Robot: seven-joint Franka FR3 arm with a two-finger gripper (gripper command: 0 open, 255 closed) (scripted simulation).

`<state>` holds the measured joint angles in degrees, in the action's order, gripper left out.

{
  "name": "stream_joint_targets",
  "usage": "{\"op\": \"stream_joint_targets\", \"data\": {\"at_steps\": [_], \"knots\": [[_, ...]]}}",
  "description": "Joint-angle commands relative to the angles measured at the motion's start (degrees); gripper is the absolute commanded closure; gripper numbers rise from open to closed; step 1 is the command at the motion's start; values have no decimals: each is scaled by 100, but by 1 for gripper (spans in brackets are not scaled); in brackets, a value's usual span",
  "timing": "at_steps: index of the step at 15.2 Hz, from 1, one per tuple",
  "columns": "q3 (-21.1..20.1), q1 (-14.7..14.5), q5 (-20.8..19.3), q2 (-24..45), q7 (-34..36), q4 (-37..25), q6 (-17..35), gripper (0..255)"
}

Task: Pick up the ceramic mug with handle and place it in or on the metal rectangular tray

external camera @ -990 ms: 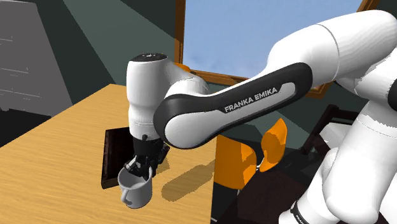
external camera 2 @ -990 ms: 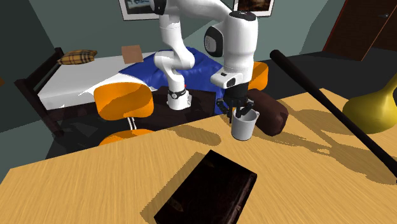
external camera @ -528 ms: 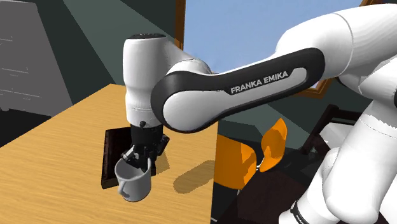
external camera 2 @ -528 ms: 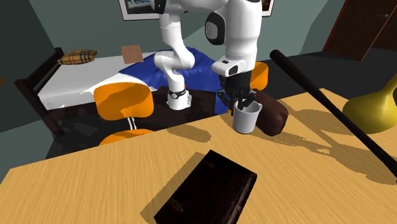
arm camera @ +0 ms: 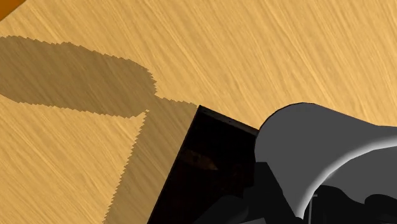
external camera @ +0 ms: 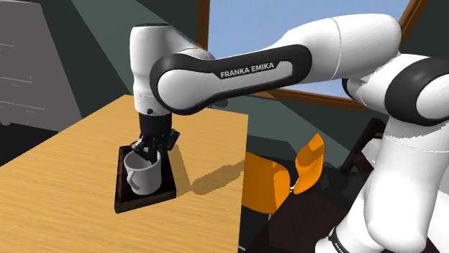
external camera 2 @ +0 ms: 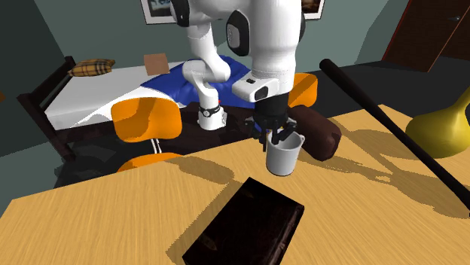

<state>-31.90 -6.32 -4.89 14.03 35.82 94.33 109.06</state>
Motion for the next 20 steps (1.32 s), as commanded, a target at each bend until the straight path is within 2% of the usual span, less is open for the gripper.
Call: {"op": "stream_joint_targets", "data": {"at_steps": [1, 7, 9, 11, 20], "knots": [[81, -5, -165, 364, -98, -546, -225, 255], [348, -199, -627, 1634, -423, -2514, -1010, 255], [451, -352, -787, 2185, -565, -3450, -1400, 255], [583, -612, -959, 2897, -746, -4732, -1945, 255], [546, -335, -897, 2626, -686, -3517, -1041, 255]]}}
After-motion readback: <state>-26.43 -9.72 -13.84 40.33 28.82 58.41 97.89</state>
